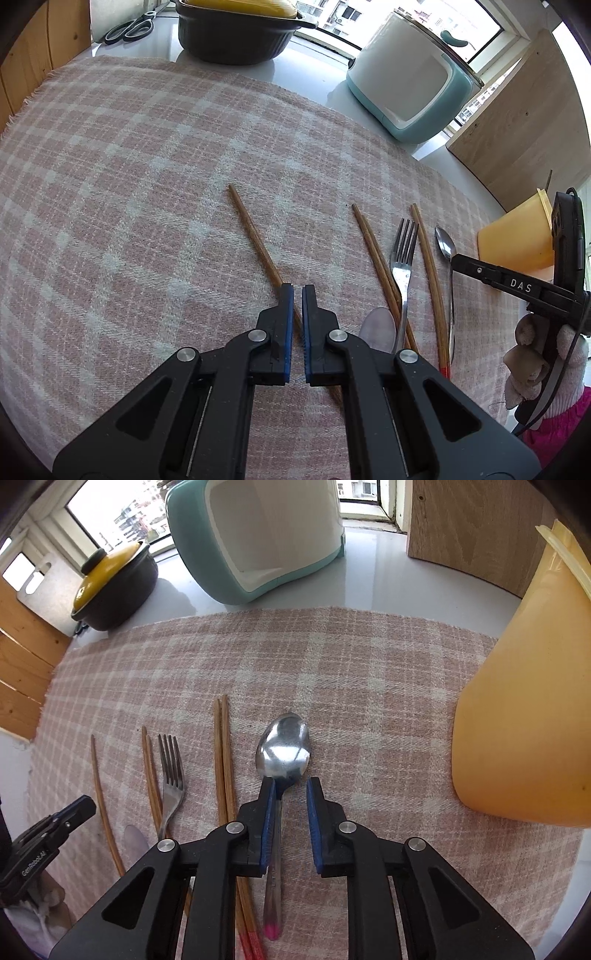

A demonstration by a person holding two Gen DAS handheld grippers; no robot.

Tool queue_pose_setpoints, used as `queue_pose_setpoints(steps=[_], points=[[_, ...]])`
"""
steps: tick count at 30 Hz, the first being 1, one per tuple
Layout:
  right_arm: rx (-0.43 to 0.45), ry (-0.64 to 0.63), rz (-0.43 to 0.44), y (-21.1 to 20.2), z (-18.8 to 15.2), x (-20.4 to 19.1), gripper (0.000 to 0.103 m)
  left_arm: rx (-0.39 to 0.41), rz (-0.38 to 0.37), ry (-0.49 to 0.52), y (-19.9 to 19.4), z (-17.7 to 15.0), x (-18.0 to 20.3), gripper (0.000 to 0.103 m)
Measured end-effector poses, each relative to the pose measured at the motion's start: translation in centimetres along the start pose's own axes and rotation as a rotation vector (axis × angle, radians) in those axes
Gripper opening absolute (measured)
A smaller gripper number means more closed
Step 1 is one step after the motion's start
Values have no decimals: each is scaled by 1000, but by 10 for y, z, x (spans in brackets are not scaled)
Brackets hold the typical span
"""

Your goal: Organize utensils

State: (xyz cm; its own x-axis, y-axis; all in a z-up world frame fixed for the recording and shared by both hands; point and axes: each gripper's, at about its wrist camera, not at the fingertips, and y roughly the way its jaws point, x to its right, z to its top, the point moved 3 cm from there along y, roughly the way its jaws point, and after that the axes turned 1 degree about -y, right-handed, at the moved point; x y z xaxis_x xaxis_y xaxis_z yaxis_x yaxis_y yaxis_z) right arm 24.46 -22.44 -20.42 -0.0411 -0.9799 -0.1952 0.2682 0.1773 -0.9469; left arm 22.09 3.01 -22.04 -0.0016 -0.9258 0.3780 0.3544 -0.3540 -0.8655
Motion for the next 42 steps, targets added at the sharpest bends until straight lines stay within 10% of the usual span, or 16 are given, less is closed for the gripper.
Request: queue_pose_setpoints(steps=[13, 16, 33, 37, 42], points=[[30, 133, 92, 5, 6, 3, 32, -22, -23, -28, 8, 0, -6, 2], [36, 147, 96, 4, 8, 1, 17, -27, -32, -35, 10, 0, -9, 2], [16, -74, 17, 11, 14, -50, 2, -48, 21, -52, 24, 20, -2, 13], [22, -96, 19, 7, 15, -56, 2, -54, 31, -65, 26, 29, 4, 43], [28, -121, 12, 3, 16, -56, 2, -21, 156, -12, 33, 40, 12, 46]])
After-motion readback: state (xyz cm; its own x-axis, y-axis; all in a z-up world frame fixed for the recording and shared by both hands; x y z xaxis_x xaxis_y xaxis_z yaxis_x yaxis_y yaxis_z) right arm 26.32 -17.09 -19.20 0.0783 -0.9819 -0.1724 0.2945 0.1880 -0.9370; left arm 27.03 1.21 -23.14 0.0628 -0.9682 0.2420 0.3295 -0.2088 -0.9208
